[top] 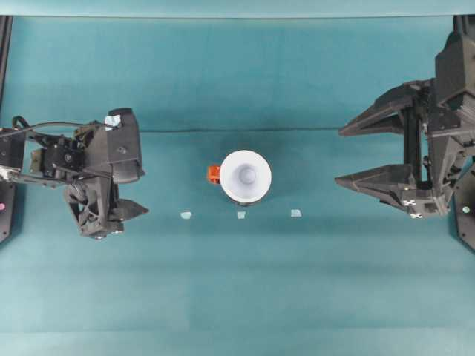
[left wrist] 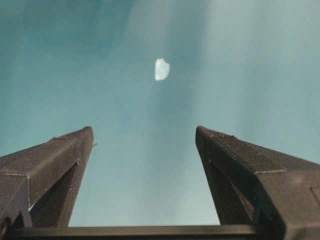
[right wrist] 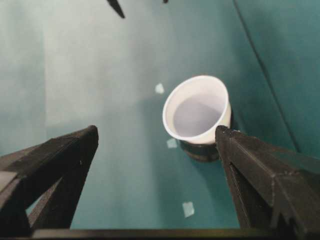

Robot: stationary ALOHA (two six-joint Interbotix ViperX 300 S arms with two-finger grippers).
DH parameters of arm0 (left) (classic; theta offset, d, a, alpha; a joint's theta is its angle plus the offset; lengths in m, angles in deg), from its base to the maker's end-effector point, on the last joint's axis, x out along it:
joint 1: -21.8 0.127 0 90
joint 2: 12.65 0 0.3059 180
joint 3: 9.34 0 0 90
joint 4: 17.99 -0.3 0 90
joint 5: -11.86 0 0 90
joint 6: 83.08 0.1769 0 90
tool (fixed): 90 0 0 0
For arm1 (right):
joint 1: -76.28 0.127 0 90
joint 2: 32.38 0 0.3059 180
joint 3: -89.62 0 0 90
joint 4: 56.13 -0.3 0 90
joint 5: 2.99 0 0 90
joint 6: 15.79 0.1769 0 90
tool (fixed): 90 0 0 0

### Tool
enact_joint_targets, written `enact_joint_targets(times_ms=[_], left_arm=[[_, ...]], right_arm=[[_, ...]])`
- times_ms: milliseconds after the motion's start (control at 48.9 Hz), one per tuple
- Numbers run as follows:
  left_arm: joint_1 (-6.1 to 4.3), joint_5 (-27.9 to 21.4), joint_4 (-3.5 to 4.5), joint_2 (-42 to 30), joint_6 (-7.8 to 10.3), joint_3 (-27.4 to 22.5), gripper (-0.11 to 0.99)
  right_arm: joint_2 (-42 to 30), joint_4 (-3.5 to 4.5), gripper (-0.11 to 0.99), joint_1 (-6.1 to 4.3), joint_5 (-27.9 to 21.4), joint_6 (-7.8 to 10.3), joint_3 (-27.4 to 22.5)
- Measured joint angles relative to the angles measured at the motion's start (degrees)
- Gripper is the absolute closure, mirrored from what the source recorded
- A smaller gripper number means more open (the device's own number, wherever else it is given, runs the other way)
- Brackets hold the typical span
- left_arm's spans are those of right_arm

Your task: Put the paper cup into the moved red handle cup holder.

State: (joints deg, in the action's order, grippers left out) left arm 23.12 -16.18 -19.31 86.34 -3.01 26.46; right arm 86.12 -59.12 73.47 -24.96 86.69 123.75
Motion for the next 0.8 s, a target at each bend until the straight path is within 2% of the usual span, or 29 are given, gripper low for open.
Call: enact_joint_targets(times_ms=[20, 41, 61, 82, 102, 450, 470, 491, 511, 532, 634, 777, 798], left_arm=[[-0.09, 0.09, -0.18, 0.00, 0.00, -0.09, -0.04], [0.00, 0.09, 0.00, 0.00, 0.00, 0.00, -0.04], [-0.09, 0.00, -0.18, 0.00, 0.00, 0.00, -0.04], [-0.09, 0.00, 0.00, -0.09, 0.00, -0.09, -0.04], [-0.09, 0.00, -0.18, 0.00, 0.00, 0.00, -0.04], [-0.09, 0.09, -0.18, -0.09, 0.00, 0.00, -0.04], [-0.09, 0.09, 0.00, -0.09, 0.00, -0.09, -0.04], [0.00, 0.09, -0.18, -0.09, 0.00, -0.09, -0.04], [-0.09, 0.00, 0.00, -0.09, 0.00, 0.00, -0.04], [0.00, 0.09, -0.18, -0.09, 0.00, 0.00, -0.04], [-0.09, 0.00, 0.00, -0.26, 0.00, -0.09, -0.04], [-0.09, 0.00, -0.18, -0.62, 0.00, 0.00, -0.04], [0.00, 0.00, 0.00, -0.62, 0.00, 0.00, -0.04]], right_arm=[[0.00, -0.09, 0.01, 0.00, 0.00, 0.00, 0.00], [0.00, 0.00, 0.01, 0.00, 0.00, -0.09, 0.09], [0.00, 0.00, 0.01, 0.00, 0.00, 0.00, 0.09], [0.00, 0.00, 0.01, 0.00, 0.00, 0.00, 0.00], [0.00, 0.00, 0.01, 0.00, 0.00, 0.00, 0.09], [0.00, 0.00, 0.01, -0.18, 0.00, -0.09, 0.09], [0.00, 0.00, 0.01, -0.26, 0.00, -0.09, 0.00], [0.00, 0.00, 0.01, -0.18, 0.00, 0.00, 0.00], [0.00, 0.00, 0.01, -0.26, 0.00, -0.09, 0.09], [0.00, 0.00, 0.01, -0.18, 0.09, 0.00, 0.09], [0.00, 0.00, 0.01, -0.26, 0.35, 0.00, 0.09], [0.00, 0.00, 0.01, -0.18, 0.70, 0.00, 0.09], [0.00, 0.00, 0.01, -0.26, 0.70, 0.00, 0.09]])
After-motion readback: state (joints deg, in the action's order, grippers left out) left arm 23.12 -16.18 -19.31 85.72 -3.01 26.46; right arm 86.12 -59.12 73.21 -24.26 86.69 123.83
